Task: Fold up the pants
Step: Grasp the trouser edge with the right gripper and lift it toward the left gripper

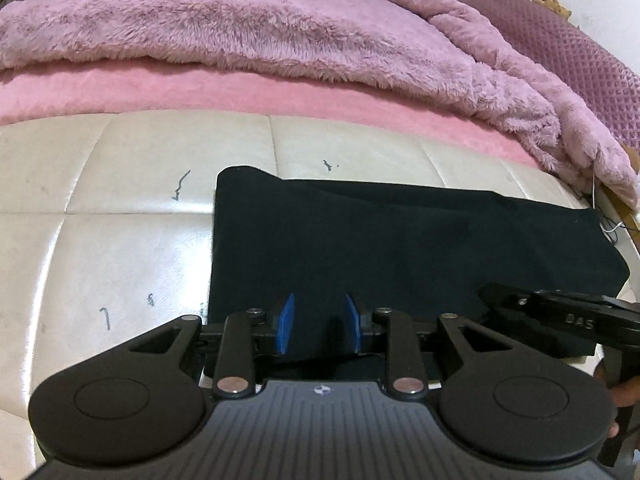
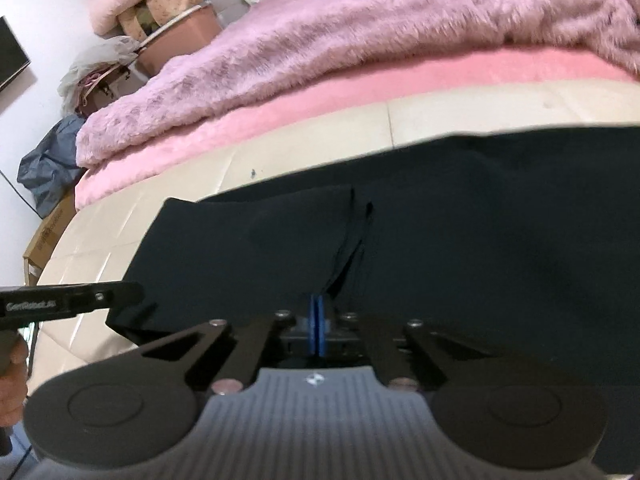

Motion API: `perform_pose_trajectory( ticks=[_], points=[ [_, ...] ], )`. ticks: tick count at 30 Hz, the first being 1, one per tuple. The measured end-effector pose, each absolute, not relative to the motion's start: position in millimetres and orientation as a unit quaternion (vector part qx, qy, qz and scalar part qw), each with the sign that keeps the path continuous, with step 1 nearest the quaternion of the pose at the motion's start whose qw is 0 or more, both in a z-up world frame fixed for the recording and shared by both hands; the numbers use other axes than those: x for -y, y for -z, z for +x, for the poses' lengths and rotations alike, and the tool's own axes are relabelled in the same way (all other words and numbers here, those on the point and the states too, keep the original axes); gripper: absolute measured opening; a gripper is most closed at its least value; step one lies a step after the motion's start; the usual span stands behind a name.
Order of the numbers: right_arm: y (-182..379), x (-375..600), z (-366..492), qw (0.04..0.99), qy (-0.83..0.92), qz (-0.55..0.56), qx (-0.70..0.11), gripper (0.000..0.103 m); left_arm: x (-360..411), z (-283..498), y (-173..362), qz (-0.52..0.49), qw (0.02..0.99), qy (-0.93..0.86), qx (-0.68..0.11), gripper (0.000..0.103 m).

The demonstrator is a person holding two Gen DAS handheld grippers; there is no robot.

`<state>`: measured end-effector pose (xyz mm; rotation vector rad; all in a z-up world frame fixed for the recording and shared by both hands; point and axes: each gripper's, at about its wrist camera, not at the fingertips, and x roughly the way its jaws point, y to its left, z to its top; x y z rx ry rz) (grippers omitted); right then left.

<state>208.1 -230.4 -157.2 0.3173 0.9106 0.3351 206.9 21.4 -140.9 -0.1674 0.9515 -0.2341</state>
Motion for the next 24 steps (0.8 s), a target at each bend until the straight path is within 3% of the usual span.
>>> perform_pose_trajectory(
  ticks=[3, 9, 11, 12, 13, 21, 24],
  points=[
    [142.0, 231.7, 200.1, 0.887, -0.156, 0.136, -0.413, 0.0, -18.6, 207.9, 142.4, -0.069, 0.878, 0.117, -0.459, 0.032],
    [162.8, 237.3, 202.6, 0.86, -0.146, 0.141, -0.467, 0.0, -19.5, 212.3, 156.3, -0.058, 0.866, 0.113, -0.483, 0.032],
    [158.7, 248.1, 203.1, 0.862, -0.139, 0.172, -0.456, 0.014, -20.3, 212.7, 156.4, -0.058, 0.866, 0.115, -0.484, 0.032],
    [157.2, 253.5, 204.6, 0.863, -0.138, 0.185, -0.45, 0.032, -20.6, 213.3, 157.1, -0.059, 0.865, 0.116, -0.484, 0.032],
    [156.9, 258.8, 206.6, 0.861, -0.14, 0.202, -0.445, 0.037, -20.8, 213.9, 158.1, -0.062, 0.865, 0.117, -0.485, 0.032],
    [188.8, 282.8, 229.3, 0.811, -0.144, 0.343, -0.452, 0.03, -22.7, 215.5, 163.1, -0.082, 0.861, 0.113, -0.49, 0.032],
    [193.5, 277.5, 231.5, 0.803, -0.156, 0.356, -0.453, 0.016, -21.5, 215.8, 162.9, -0.086, 0.861, 0.107, -0.489, 0.032]
  ],
)
